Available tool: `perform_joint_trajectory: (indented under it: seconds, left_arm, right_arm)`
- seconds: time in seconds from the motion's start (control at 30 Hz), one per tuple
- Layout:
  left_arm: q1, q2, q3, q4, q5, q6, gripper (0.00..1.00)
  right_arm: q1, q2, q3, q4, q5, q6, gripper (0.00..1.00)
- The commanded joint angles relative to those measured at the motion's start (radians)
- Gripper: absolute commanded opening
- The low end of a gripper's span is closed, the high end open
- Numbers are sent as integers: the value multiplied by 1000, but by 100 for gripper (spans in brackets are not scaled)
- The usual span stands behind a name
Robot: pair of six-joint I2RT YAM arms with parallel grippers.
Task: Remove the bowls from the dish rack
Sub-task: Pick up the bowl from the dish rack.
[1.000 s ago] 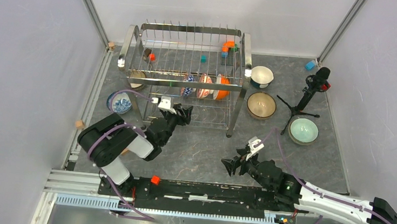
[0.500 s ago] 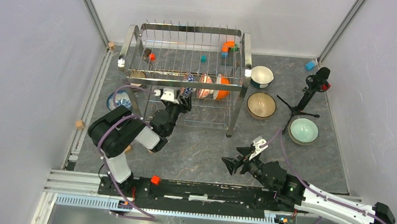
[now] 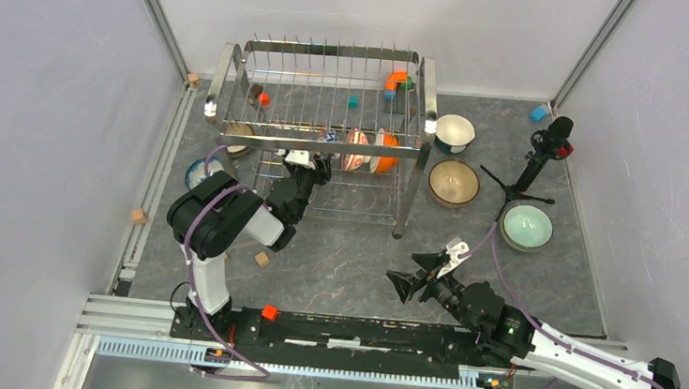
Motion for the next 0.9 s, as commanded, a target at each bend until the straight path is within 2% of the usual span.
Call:
perform_joint_trajectory:
  seconds: [0.0,0.43,0.57,0.77,0.87]
  left_arm:
    - [14,19,28,6,78,31,56]
    - [40,7,88,-144,154,-55,51]
    - [56,6,86,-158,171,-94,42]
    - [57,9,72,-128,168,-98,38]
    - [57,14,68,-111,187,-99,30]
  right_arm:
    - [1,-3,-55,4,9,-6,85]
    - [2,-25,-55,-7,15,-7,85]
    - [1,-39,-52,-23,22,-8,85]
    - [2,-49,-56,-34,25,-4,85]
    - [1,-57,-58,-39,30,-3,85]
